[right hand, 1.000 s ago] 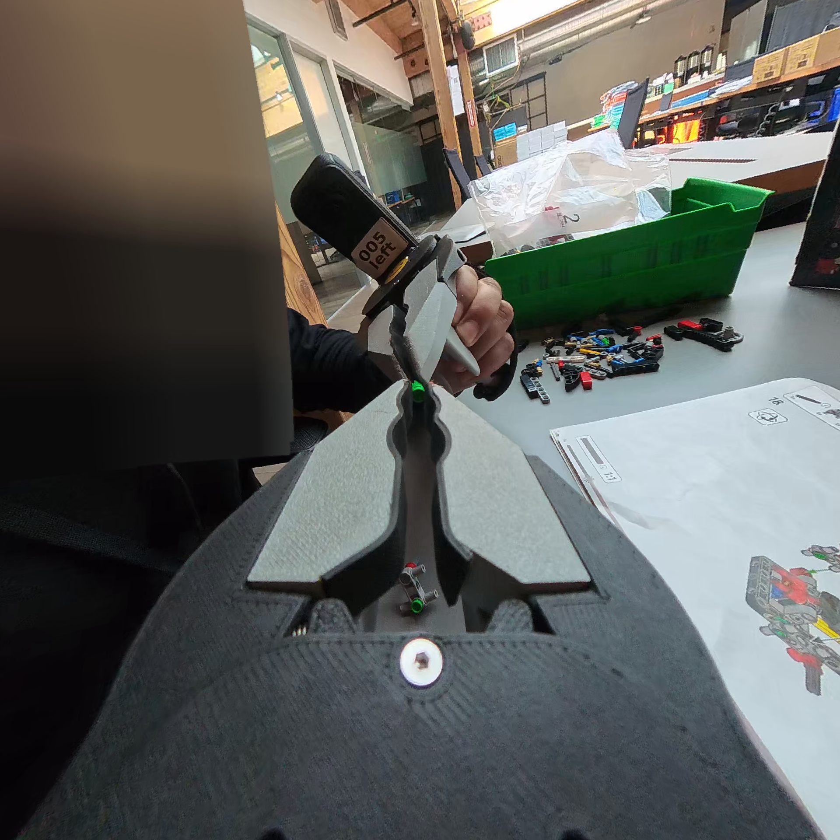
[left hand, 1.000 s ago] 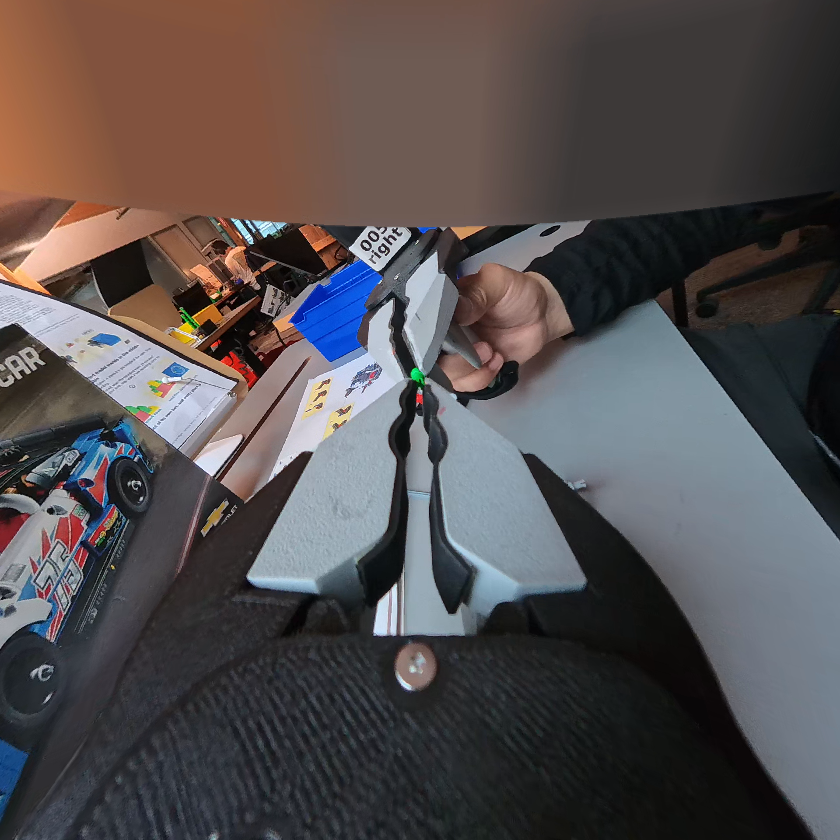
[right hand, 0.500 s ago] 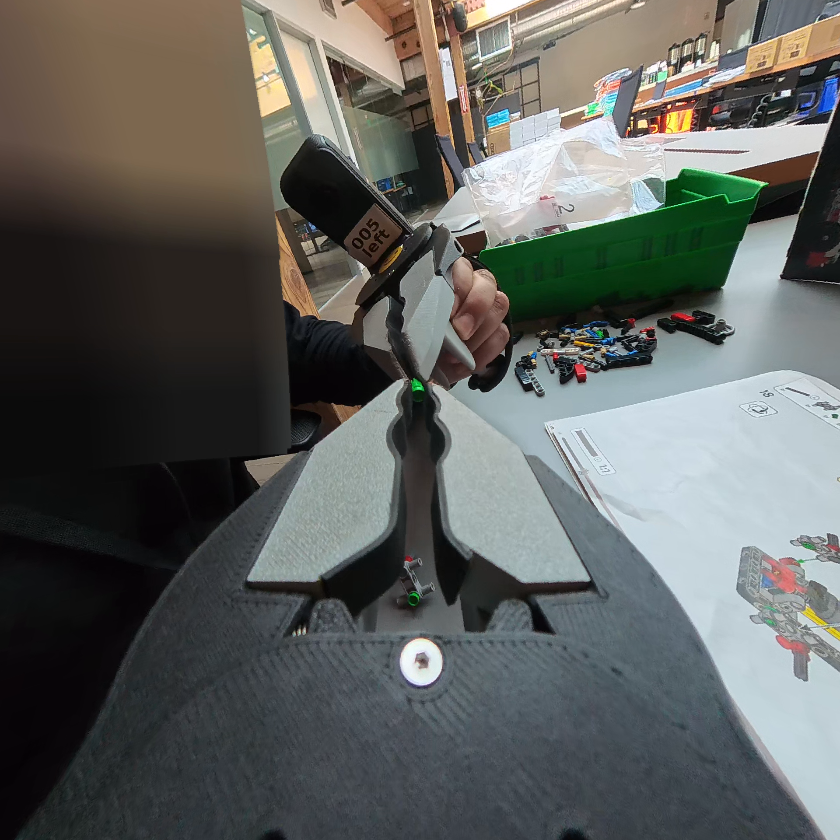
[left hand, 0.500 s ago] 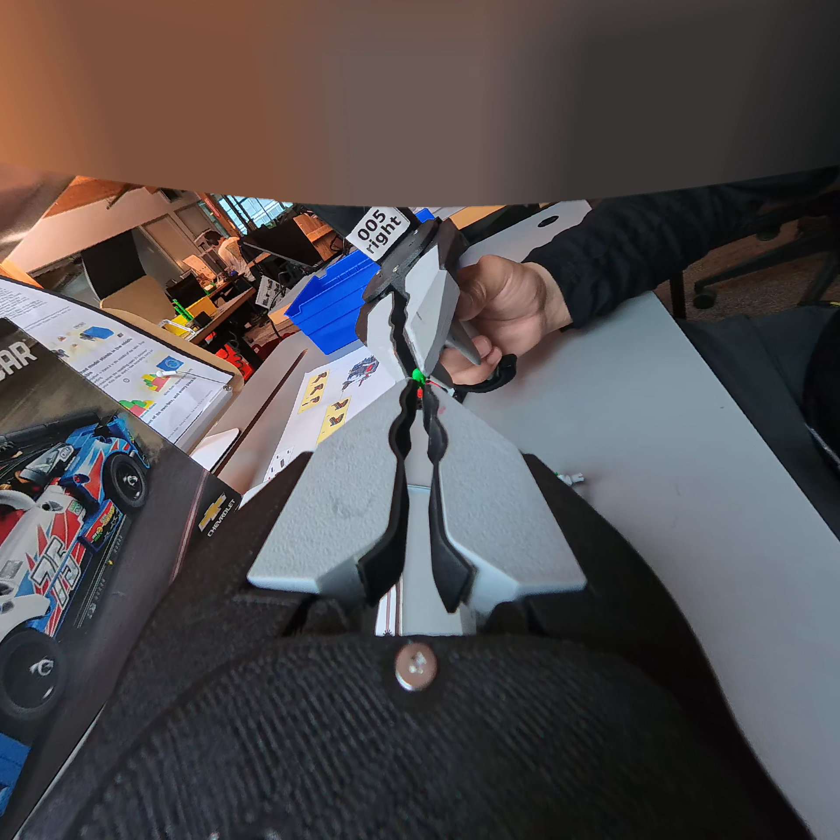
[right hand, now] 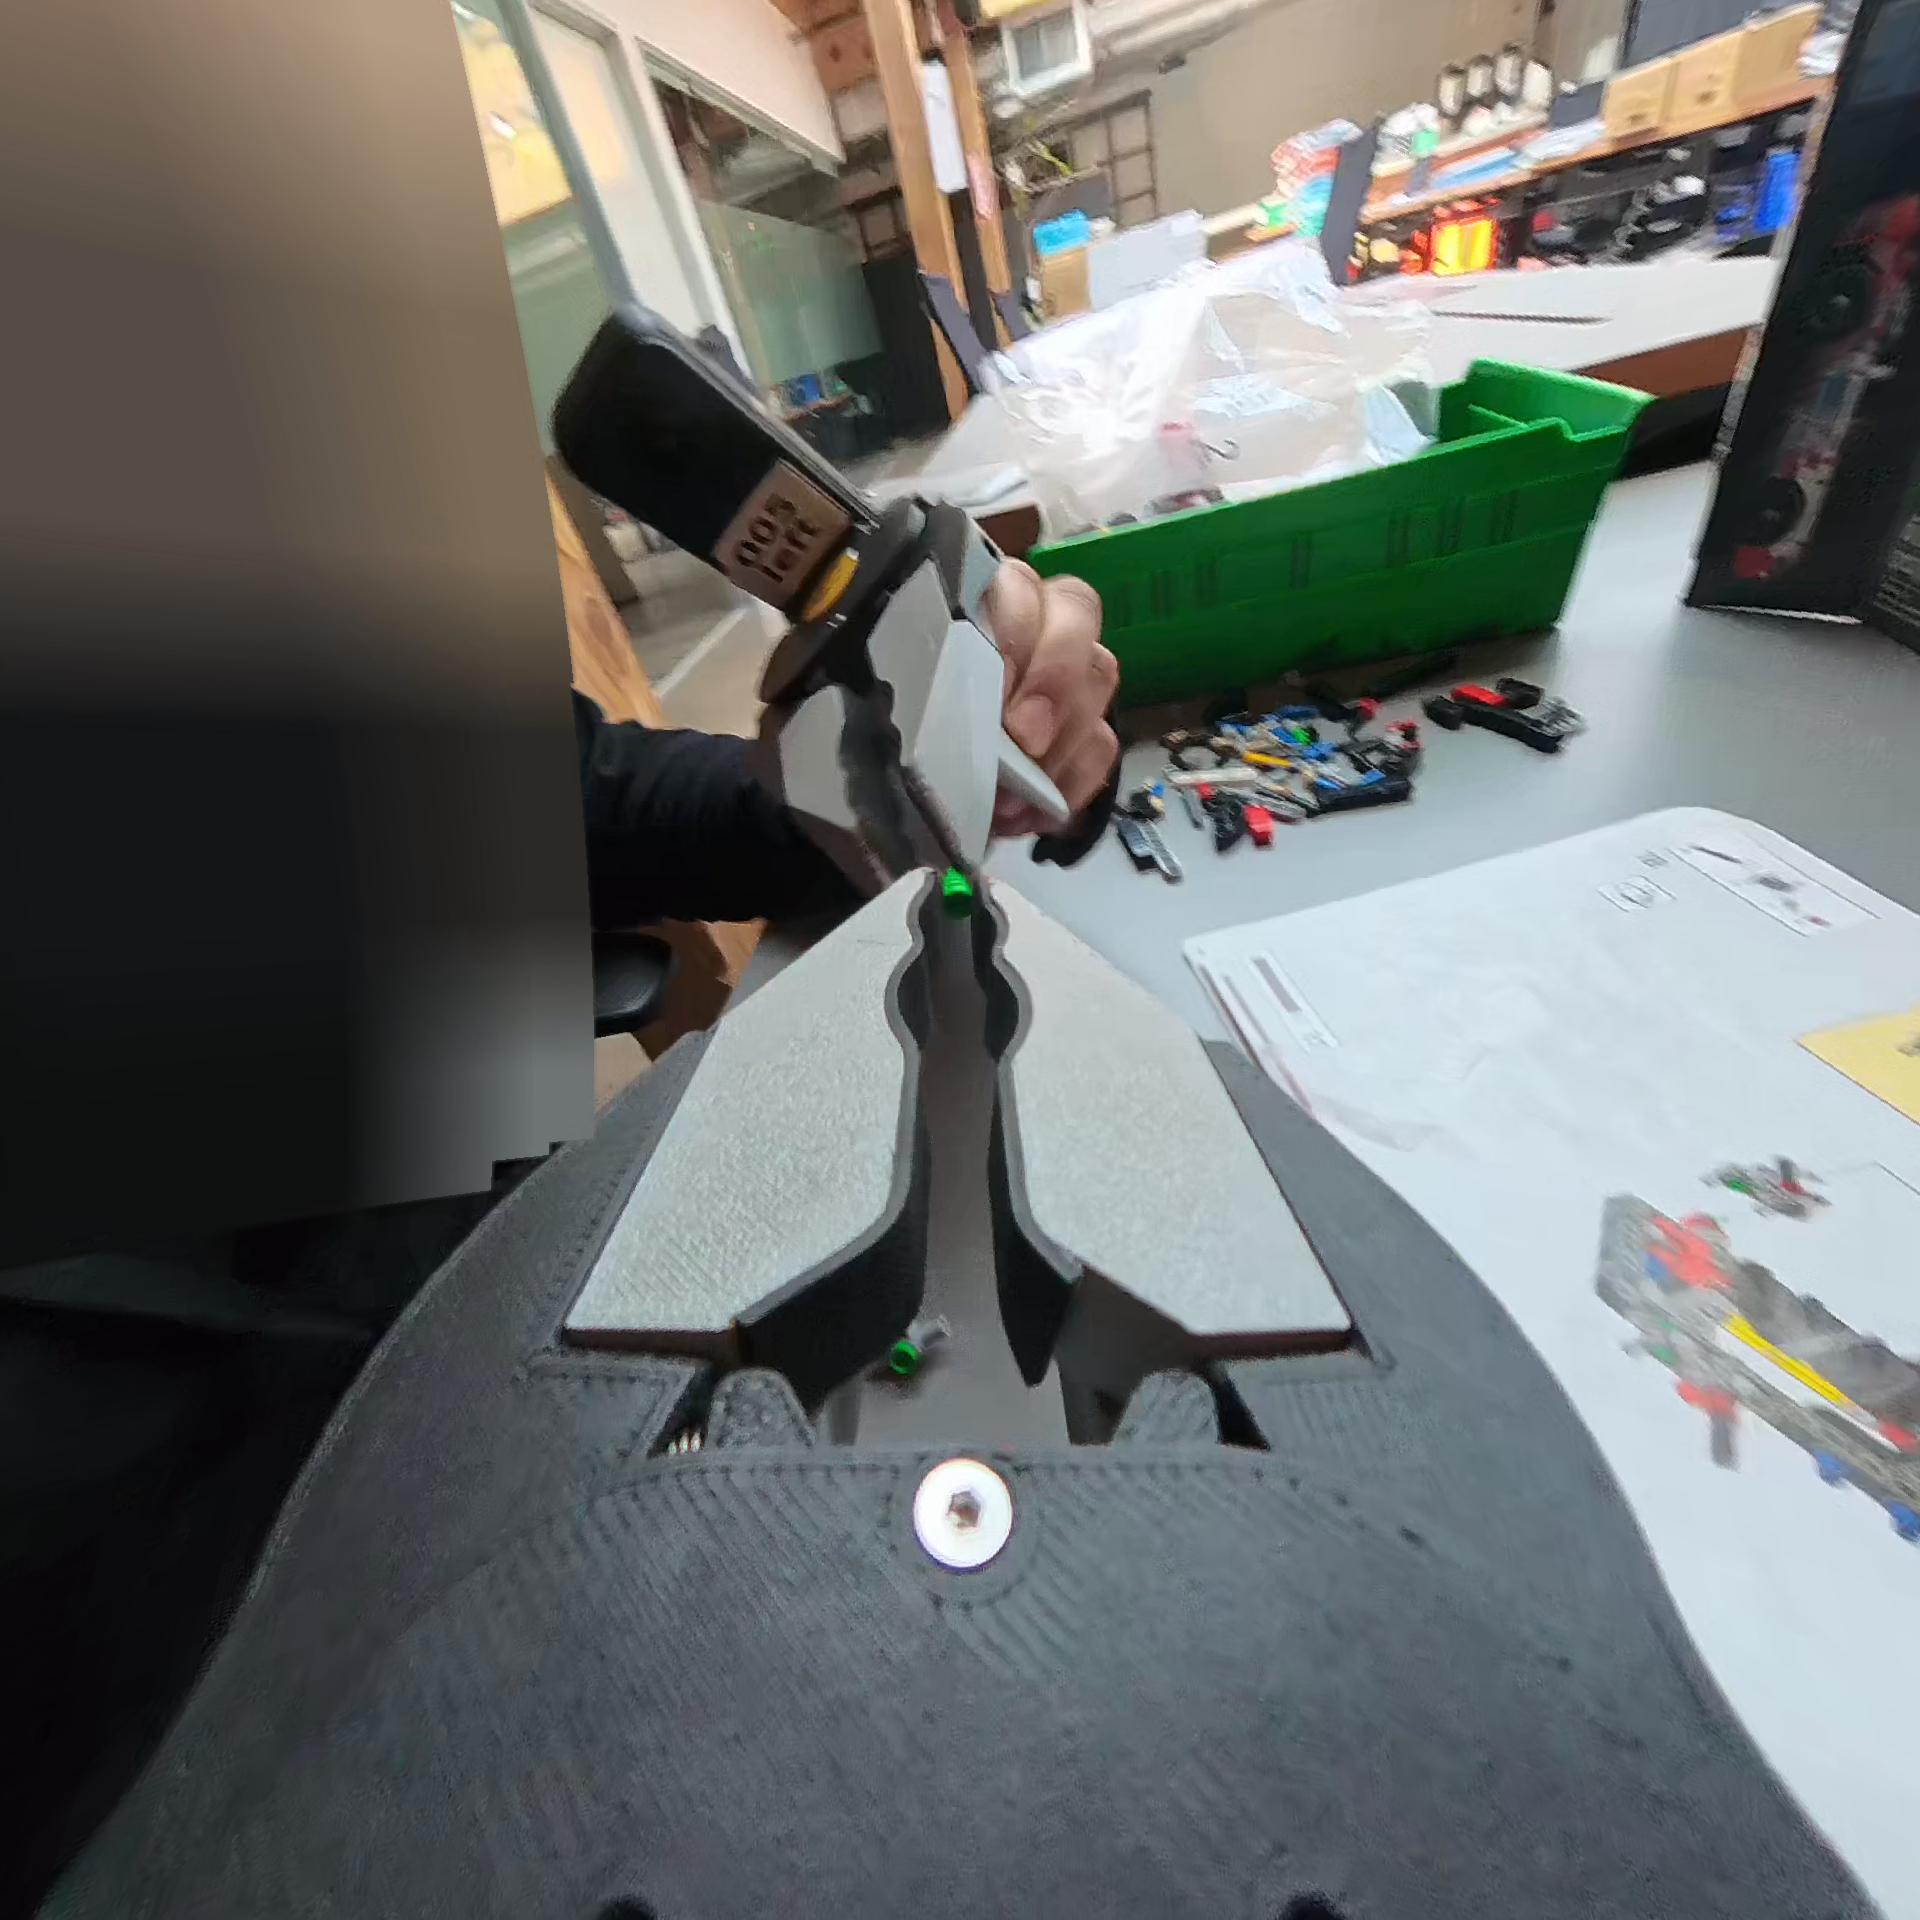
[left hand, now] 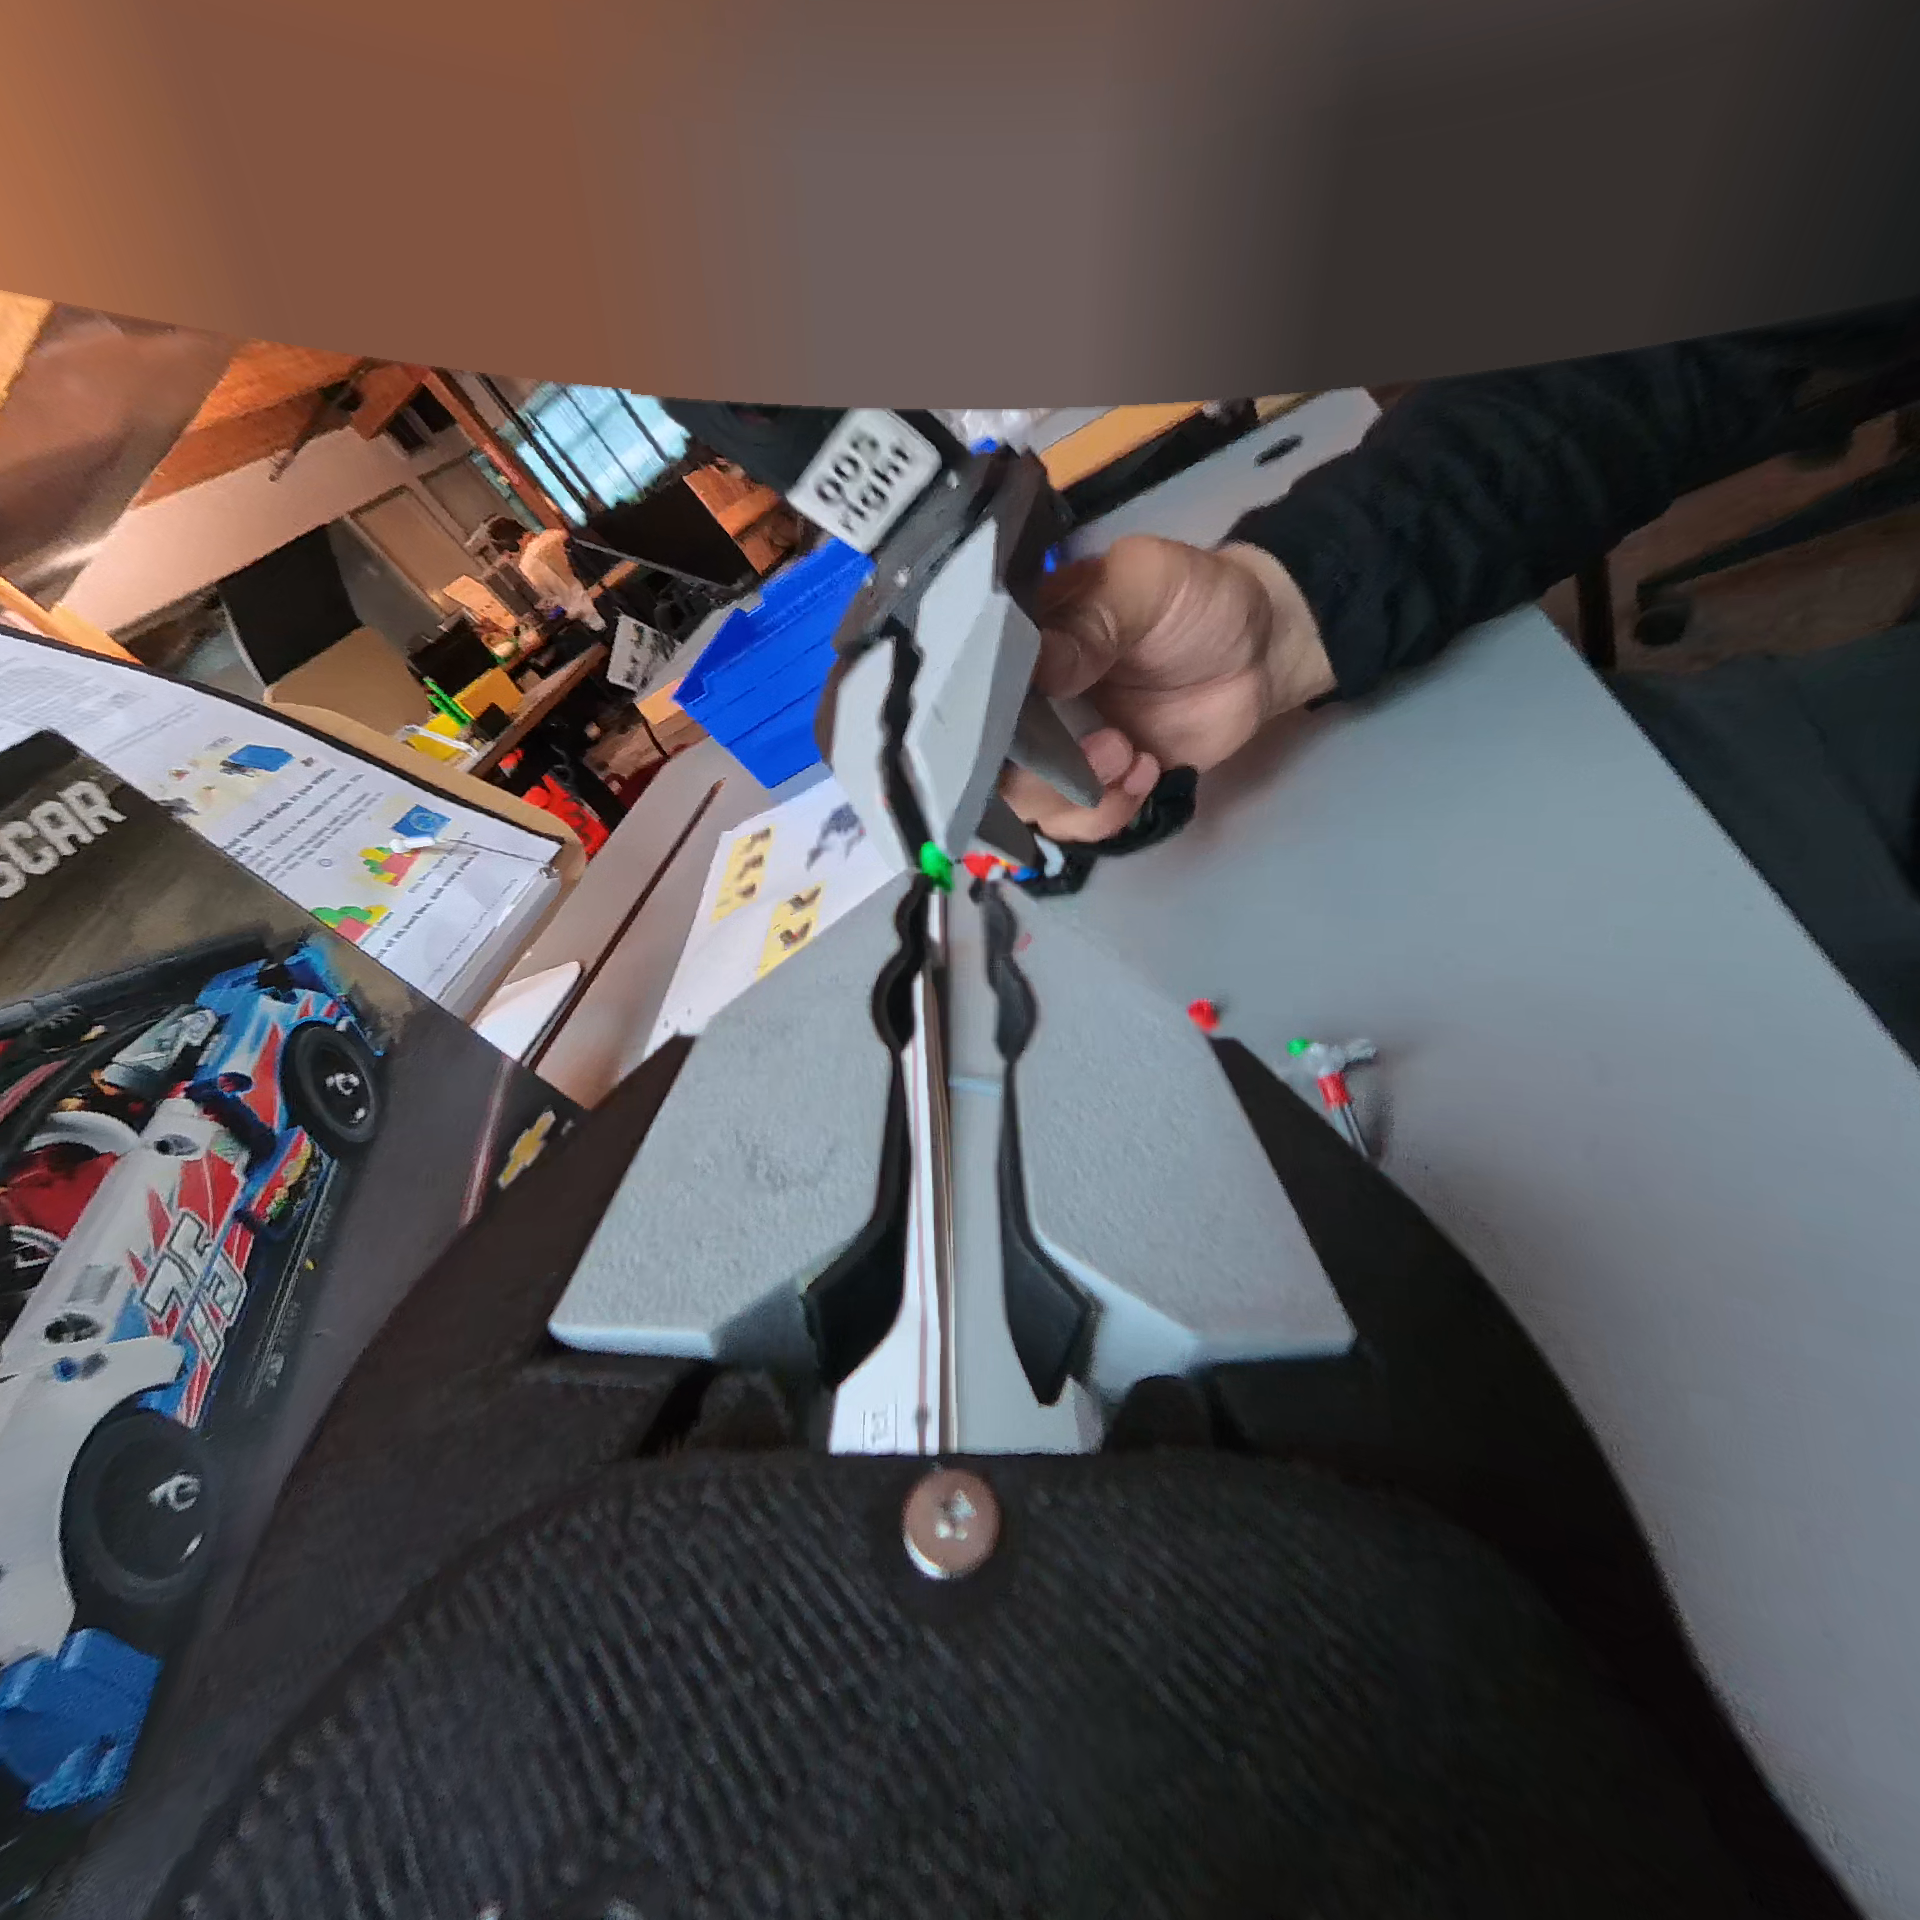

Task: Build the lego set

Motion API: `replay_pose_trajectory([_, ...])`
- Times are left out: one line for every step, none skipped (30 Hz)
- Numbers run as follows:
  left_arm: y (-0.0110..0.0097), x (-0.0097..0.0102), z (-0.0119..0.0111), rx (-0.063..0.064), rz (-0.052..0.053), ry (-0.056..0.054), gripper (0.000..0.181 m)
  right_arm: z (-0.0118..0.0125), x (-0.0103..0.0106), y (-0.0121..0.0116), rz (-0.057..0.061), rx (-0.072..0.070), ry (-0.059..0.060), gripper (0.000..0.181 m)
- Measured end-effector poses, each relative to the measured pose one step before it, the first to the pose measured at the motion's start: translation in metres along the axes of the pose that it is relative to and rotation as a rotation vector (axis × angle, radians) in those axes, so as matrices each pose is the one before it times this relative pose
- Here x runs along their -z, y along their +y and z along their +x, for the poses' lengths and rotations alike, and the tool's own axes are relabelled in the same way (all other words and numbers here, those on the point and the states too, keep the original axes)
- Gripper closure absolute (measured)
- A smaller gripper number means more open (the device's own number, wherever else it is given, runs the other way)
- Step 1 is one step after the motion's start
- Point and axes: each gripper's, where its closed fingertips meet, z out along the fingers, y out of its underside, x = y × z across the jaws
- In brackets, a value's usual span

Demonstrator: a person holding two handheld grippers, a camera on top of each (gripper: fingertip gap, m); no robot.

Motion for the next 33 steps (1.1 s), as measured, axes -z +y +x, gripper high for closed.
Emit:
replay_pose_trajectory([0.00690,0.00164,-0.00071,-0.0054,-0.0431,0.0001,0.170,0.00802,0.00123,0.00292,-0.0199,0.0054,0.0492,0.179])
replay_pose_trajectory([0.00552,0.00353,-0.00118,-0.0120,-0.0285,-0.0009,0.174,0.00866,0.00128,0.00499,-0.0296,0.0047,0.0475,0.179])
replay_pose_trajectory([0.00479,0.00416,0.00023,0.0048,-0.0147,0.0161,0.178,0.00684,-0.00026,0.00854,-0.0492,-0.0061,0.0270,0.179])
replay_pose_trajectory([0.00661,0.00389,-0.00267,0.0347,-0.0248,0.0054,0.177,0.00532,-0.00169,0.00911,-0.0485,-0.0177,0.0129,0.179])
replay_pose_trajectory([0.00733,0.00355,-0.00157,0.0444,-0.0341,0.0136,0.176,0.00395,-0.00226,0.00682,-0.0288,-0.0251,0.0052,0.179])
replay_pose_trajectory([0.00707,0.00284,0.00561,0.0403,-0.0289,0.0564,0.175,0.00084,-0.00219,0.00468,-0.0172,-0.0321,-0.0141,0.179])
replay_pose_trajectory([0.00939,0.00193,0.00095,0.0403,-0.0384,0.0165,0.174,-0.00080,-0.00159,0.00342,-0.0161,-0.0267,-0.0196,0.179])
replay_pose_trajectory([0.01061,0.00080,0.00350,0.0280,-0.0430,0.0259,0.173,0.00040,-0.00134,0.00369,-0.0210,-0.0061,-0.0038,0.179])
replay_pose_trajectory([0.01236,-0.00031,0.00921,0.0261,-0.0546,0.0648,0.177,0.00297,-0.00133,0.00558,-0.0365,0.0059,0.0194,0.179])
replay_pose_trajectory([0.01194,-0.00195,0.00192,0.0293,-0.0499,0.0173,0.177,0.00346,-0.00156,0.00500,-0.0337,0.0149,0.0275,0.178])
replay_pose_trajectory([0.01015,-0.00267,0.00360,0.0267,-0.0375,0.0281,0.177,0.00165,-0.00208,0.00433,-0.0276,0.0141,0.0183,0.178])
replay_pose_trajectory([0.00864,-0.00323,0.00663,0.0222,-0.0379,0.0503,0.181,-0.00080,-0.00284,0.00435,-0.0289,0.0047,0.0014,0.178])
replay_pose_trajectory([0.00572,-0.00375,-0.00003,0.0192,-0.0276,0.0065,0.181,-0.00115,-0.00343,0.00412,-0.0271,-0.0028,-0.0036,0.178])
replay_pose_trajectory([0.00318,-0.00373,0.00214,0.0025,-0.0171,0.0152,0.181,-0.00047,-0.00337,0.00432,-0.0265,-0.0054,0.0000,0.178])
replay_pose_trajectory([0.00307,-0.00369,0.00209,-0.0039,-0.0212,0.0121,0.179,0.00043,-0.00293,0.00361,-0.0219,-0.0023,0.0063,0.178])
replay_pose_trajectory([0.00222,-0.00341,0.00035,-0.0032,-0.0186,0.0005,0.176,0.00044,-0.00209,0.00281,-0.0193,0.0014,0.0072,0.178])
replay_pose_trajectory([0.00090,-0.00316,0.00304,0.0003,-0.0102,0.0184,0.173,-0.00005,-0.00150,0.00208,-0.0165,0.0022,0.0048,0.178])
replay_pose_trajectory([0.00096,-0.00263,0.00206,0.0024,-0.0150,0.0141,0.172,-0.00007,-0.00090,0.00044,-0.0073,0.0035,0.0058,0.178])
replay_pose_trajectory([-0.00013,-0.00223,-0.00038,0.0020,-0.0088,-0.0021,0.170,-0.00088,-0.00037,-0.00062,-0.0013,0.0041,0.0002,0.178])
replay_pose_trajectory([-0.00049,-0.00194,0.00015,-0.0006,-0.0049,0.0013,0.170,-0.00133,-0.00063,-0.00049,-0.0021,0.0013,-0.0044,0.178])
replay_pose_trajectory([-0.00014,-0.00194,-0.00054,-0.0014,-0.0080,-0.0031,0.171,-0.00026,-0.00070,0.00010,-0.0054,-0.0014,0.0012,0.178])
replay_pose_trajectory([-0.00079,-0.00155,0.00011,-0.0046,-0.0028,-0.0003,0.175,0.00036,-0.00114,0.00107,-0.0109,0.0000,0.0031,0.178])
replay_pose_trajectory([-0.00125,-0.00167,-0.00058,-0.0074,-0.0010,-0.0065,0.175,0.00000,-0.00132,0.00185,-0.0150,0.0020,0.0010,0.178])
replay_pose_trajectory([-0.00161,-0.00177,-0.00024,-0.0069,-0.0003,-0.0066,0.175,0.00024,-0.00105,0.00166,-0.0125,0.0056,0.0032,0.178])
replay_pose_trajectory([-0.00232,-0.00237,0.00057,-0.0011,0.0005,-0.0006,0.175,0.00039,-0.00044,0.00080,-0.0054,0.0074,0.0054,0.178])
replay_pose_trajectory([-0.00284,-0.00291,0.00054,0.0048,-0.0001,0.0002,0.175,-0.00013,0.00012,-0.00009,-0.0027,0.0097,0.0024,0.178])
replay_pose_trajectory([-0.00276,-0.00319,-0.00069,0.0091,-0.0017,-0.0075,0.175,0.00041,0.00085,-0.00150,0.0052,0.0146,0.0074,0.178])
replay_pose_trajectory([-0.00241,-0.00258,-0.00024,0.0059,-0.0014,-0.0054,0.175,-0.00084,0.00122,-0.00213,0.0076,0.0179,-0.0011,0.179])
replay_pose_trajectory([-0.00123,-0.00136,-0.00067,0.0008,-0.0022,-0.0082,0.175,-0.00241,0.00138,-0.00166,0.0026,0.0146,-0.0121,0.178])
replay_pose_trajectory([-0.00001,0.00008,-0.00127,0.0002,-0.0017,-0.0115,0.173,-0.00124,0.00125,-0.00046,-0.0044,0.0077,-0.0057,0.179])
replay_pose_trajectory([0.00060,0.00145,-0.00216,0.0043,0.0004,-0.0144,0.171,0.00035,0.00106,-0.00001,-0.0031,0.0067,0.0046,0.179])
replay_pose_trajectory([-0.00126,0.00277,-0.00185,0.0045,0.0148,-0.0114,0.169,0.00039,0.00058,0.00053,-0.0049,0.0073,0.0043,0.178])
replay_pose_trajectory([-0.00398,0.00384,-0.00106,0.0080,0.0336,-0.0058,0.168,0.00007,-0.00004,0.00092,-0.0073,0.0064,0.0031,0.178])
